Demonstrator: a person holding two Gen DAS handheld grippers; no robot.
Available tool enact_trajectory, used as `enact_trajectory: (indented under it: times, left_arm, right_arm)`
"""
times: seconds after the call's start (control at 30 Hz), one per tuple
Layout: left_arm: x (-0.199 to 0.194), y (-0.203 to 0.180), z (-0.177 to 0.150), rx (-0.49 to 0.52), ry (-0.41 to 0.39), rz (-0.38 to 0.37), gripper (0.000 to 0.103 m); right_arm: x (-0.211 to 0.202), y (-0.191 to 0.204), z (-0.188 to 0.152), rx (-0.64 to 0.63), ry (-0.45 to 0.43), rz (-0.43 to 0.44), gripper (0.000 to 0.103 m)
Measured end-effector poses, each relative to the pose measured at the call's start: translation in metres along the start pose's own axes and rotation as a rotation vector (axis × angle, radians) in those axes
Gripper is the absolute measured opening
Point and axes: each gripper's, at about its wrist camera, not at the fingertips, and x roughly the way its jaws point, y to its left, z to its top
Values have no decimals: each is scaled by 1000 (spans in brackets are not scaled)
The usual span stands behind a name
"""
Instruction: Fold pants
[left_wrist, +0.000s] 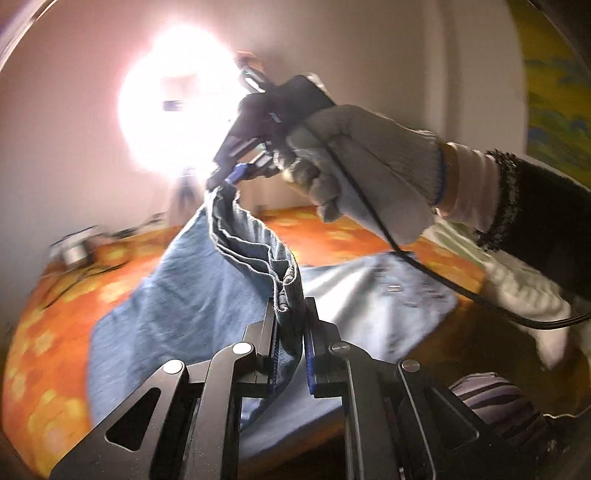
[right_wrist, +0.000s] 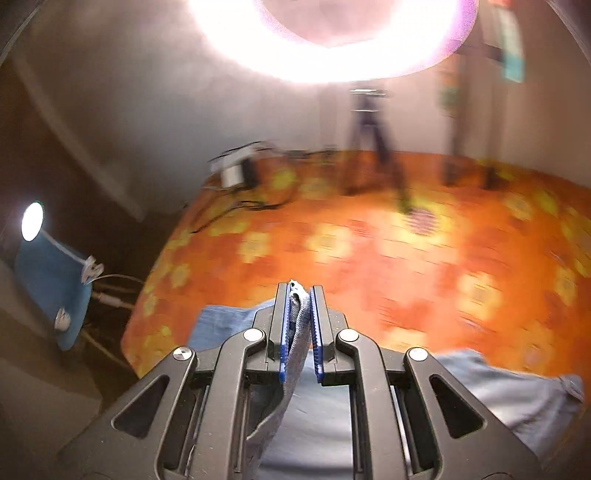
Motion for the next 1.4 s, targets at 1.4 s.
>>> enact_trajectory:
  times: [1.4]
  left_arm:
    - [148, -171, 10, 197, 244, -406, 16]
  right_arm:
    - [-61, -312, -132, 277, 67, -261, 21]
